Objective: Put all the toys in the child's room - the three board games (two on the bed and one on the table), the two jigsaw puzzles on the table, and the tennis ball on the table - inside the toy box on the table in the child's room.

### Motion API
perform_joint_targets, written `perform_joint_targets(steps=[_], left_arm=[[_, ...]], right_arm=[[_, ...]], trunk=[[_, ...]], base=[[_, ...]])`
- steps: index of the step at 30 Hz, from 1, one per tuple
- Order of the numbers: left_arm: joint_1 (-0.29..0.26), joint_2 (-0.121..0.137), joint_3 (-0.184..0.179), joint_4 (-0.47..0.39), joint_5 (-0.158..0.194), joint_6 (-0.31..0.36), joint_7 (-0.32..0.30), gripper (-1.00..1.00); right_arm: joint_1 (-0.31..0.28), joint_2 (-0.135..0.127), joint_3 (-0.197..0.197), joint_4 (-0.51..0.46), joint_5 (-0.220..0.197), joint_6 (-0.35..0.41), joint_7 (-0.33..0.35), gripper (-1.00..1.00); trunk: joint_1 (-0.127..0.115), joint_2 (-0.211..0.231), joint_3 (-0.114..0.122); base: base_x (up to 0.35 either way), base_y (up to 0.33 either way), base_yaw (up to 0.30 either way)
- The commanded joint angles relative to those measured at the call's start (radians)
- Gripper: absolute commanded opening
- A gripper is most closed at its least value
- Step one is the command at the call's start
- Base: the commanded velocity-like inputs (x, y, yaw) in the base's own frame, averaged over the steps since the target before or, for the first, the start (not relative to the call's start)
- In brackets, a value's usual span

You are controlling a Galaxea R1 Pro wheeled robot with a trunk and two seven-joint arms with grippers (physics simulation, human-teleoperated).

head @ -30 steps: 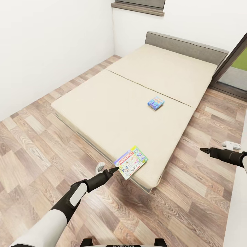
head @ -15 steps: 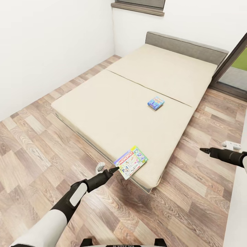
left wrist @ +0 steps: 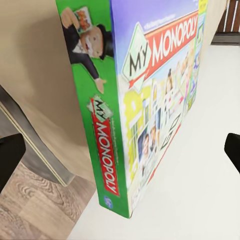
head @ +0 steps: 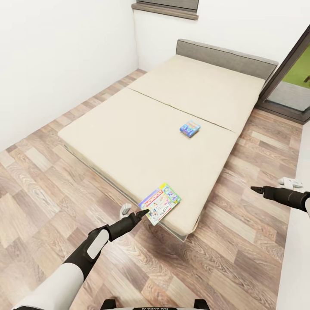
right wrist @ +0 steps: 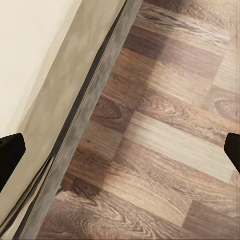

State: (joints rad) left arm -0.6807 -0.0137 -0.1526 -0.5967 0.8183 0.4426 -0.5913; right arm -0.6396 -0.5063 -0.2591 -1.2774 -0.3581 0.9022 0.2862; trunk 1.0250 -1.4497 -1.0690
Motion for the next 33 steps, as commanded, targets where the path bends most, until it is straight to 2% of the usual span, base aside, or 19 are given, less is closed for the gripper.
perform_joint_targets(steps=[1, 24, 33], left_arm=[[0.0, 0.0, -0.001, 0.0, 0.01, 0.008, 0.001, 1.0], [-0.001, 0.005, 0.0, -0.001, 0.011, 0.008, 0.0, 1.0], [-0.007, 0.009, 0.003, 0.0, 0.009, 0.008, -0.021, 1.0]], right_arm=[[0.0, 0.0, -0.002, -0.001, 0.007, 0.004, 0.009, 1.0], [0.003, 0.0, -0.002, -0.005, 0.007, 0.004, 0.009, 1.0], [0.003, 0.0, -0.002, -0.005, 0.007, 0.004, 0.009, 1.0]], trunk=[[0.0, 0.0, -0.001], [0.0, 0.0, -0.001], [0.0, 0.0, -0.001]], base=[[0.0, 0.0, -0.031], [0.0, 0.0, -0.008], [0.0, 0.0, -0.137]])
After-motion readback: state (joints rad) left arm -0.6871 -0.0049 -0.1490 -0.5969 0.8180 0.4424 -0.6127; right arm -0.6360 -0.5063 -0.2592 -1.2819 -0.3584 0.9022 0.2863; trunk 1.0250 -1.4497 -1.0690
